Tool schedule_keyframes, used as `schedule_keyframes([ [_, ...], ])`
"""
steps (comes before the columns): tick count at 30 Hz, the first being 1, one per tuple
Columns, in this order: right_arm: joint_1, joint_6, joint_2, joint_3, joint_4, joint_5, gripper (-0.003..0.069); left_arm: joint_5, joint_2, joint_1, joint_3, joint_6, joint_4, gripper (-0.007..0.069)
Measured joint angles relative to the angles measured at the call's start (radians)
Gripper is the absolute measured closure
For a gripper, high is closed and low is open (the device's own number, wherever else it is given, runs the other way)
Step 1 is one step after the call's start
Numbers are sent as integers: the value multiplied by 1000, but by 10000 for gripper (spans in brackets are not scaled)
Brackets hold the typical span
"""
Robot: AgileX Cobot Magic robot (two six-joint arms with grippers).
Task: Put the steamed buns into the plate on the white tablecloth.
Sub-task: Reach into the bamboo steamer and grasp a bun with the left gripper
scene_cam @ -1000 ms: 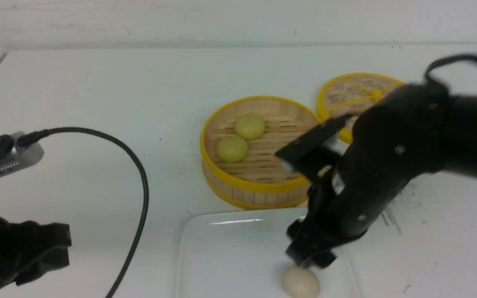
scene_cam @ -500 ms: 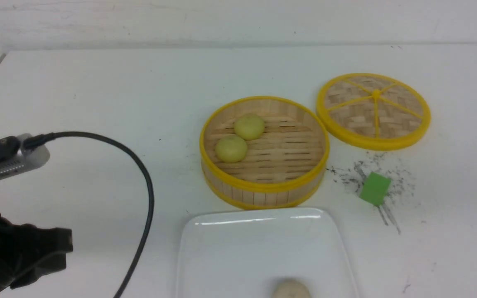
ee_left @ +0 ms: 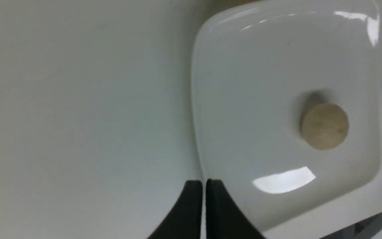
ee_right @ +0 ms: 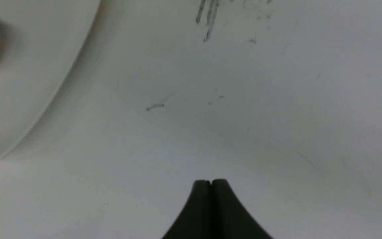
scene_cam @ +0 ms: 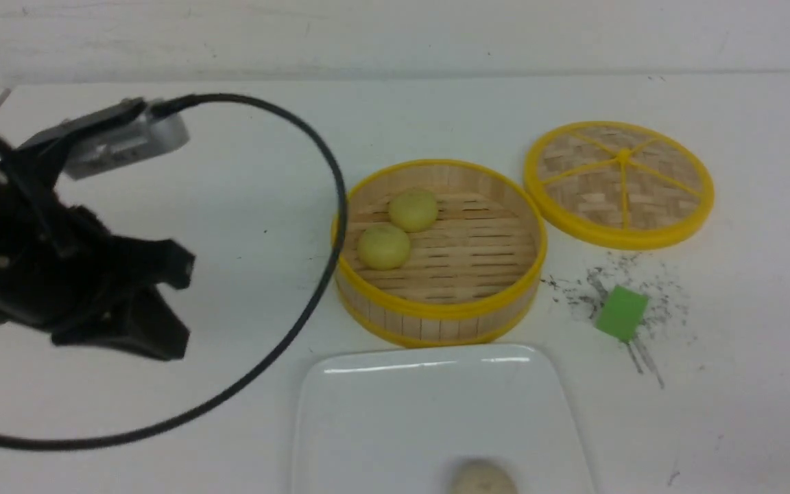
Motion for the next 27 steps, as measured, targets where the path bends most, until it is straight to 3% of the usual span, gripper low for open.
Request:
schedule_keyframes([
  [2, 0, 0, -14, 6, 3, -11, 673, -36, 39, -58, -18, 0, 1, 508],
  [4, 0, 2, -38, 8, 5, -31, 671, -118, 115, -155, -77, -30, 10, 407],
  [6, 0, 3, -43, 8, 5, -37, 670, -136, 148, -180, -102, -44, 17, 373],
  [7, 0, 3, -46, 8, 5, -43, 670, -161, 211, -228, -169, -80, 36, 291],
  [12, 0, 3, -46, 9, 5, -45, 670, -165, 373, -284, -353, -118, 87, 172],
  [13, 0, 3, -46, 10, 5, -45, 670, -148, 464, -302, -465, -121, 117, 141],
  [21, 0, 3, -46, 11, 5, -45, 664, -20, 725, -328, -797, -155, 284, 122],
  [27, 0, 3, -46, 11, 1, -45, 659, 5, 870, -328, -924, -178, 388, 122],
])
